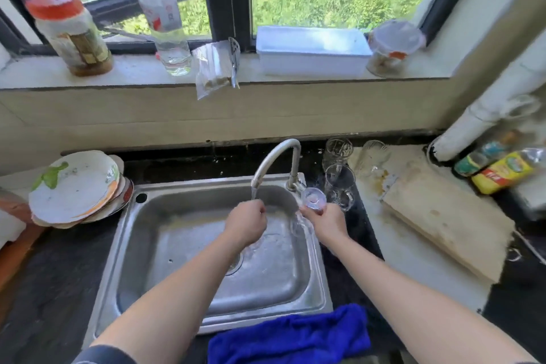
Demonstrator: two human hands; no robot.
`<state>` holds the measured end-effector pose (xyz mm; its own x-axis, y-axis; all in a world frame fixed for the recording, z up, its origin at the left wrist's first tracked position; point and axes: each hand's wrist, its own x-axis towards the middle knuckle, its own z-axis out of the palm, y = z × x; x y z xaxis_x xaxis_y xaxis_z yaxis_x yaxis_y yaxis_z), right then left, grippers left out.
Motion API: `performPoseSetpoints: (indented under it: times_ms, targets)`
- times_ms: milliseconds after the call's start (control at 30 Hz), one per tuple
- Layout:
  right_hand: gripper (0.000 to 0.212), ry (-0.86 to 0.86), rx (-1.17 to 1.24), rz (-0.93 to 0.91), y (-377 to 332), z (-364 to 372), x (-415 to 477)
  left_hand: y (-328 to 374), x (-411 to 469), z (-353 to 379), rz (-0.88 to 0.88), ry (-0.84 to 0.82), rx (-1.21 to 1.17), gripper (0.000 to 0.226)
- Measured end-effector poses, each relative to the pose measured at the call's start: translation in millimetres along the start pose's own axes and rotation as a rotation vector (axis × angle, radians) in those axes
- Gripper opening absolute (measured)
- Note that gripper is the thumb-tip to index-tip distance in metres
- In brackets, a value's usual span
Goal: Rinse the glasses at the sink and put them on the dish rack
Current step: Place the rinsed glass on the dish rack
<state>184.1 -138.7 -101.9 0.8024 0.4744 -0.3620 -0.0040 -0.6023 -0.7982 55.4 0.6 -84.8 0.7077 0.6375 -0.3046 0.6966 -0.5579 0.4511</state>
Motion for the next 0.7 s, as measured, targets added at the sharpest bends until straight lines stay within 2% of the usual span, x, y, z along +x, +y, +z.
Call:
performPoseSetpoints:
  times_ms: [167,333,500,600,700]
  targets:
    - [0.044,0.207,0.028,-0.008,25.1,-94.9,-27.3,97.8,-11.2,13.9,0.236,0.004,0.129,0.020]
    - [0.031,0.425,0.115,0.033,84.1,-201.1,-72.4,204.3,-50.2,54.3,0.459,-0.008,0.163,0.017]
    - [0.037,0.605,0.184,0.071,166.5,-301.1,-139.2,312.4,-110.4,117.0,0.672,-0.073,0.210,0.021]
    - [0.027,0.721,0.221,0.128,213.3,-352.2,-184.5,372.2,-152.5,154.1,0.766,-0.122,0.209,0.024]
    - [0.029,0.831,0.249,0.179,252.1,-391.8,-224.9,421.7,-185.8,187.8,0.903,-0.162,0.220,0.023]
